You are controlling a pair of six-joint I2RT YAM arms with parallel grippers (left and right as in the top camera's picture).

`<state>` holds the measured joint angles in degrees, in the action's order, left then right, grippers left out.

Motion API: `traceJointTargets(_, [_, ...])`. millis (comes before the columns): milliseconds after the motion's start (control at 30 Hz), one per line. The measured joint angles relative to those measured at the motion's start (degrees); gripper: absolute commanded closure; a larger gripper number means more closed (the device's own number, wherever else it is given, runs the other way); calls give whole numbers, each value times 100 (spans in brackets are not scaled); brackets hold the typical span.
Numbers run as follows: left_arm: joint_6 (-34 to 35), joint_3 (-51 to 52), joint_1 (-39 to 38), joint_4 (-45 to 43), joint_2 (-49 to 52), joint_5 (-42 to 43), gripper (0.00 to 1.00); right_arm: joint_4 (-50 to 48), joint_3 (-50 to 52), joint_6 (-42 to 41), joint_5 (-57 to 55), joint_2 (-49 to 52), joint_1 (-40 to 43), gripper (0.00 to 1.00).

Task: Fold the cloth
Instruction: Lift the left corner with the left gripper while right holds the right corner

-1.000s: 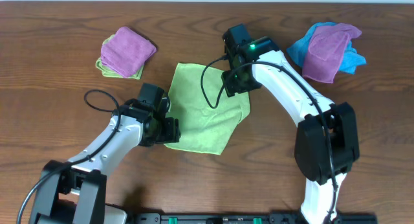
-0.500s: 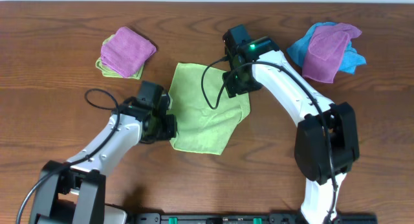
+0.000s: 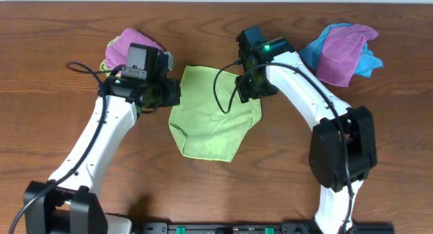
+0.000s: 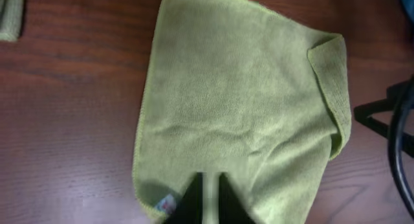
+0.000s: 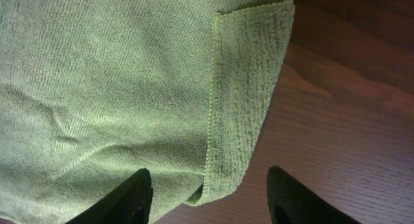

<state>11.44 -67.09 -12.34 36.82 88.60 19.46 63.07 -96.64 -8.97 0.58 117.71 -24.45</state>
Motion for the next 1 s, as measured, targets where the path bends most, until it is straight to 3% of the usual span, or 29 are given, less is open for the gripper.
traceJointTargets(33, [-4,-13,2,184,0,-37,28,15,0,0,0,0,0,42])
traceJointTargets(67, [-13,-11,2,382,0,-79,16,13,0,0,2,0,0,42])
traceJointTargets(100, [-15,-9,2,531,0,-140,6,20,0,0,2,0,0,41])
traceJointTargets(133, [-13,-4,4,667,0,-190,2,15,0,0,2,0,0,42])
traceJointTargets(367, [315,577,31,656,-11,-31,5,33,2,0,4,0,0,42])
traceJointTargets(667, [1200,1801,57,-629,-11,852,5,52,7,24,4,0,0,43])
traceJointTargets(1000, [2109,2736,57,-1764,-13,1287,5,50,7,50,4,0,0,43])
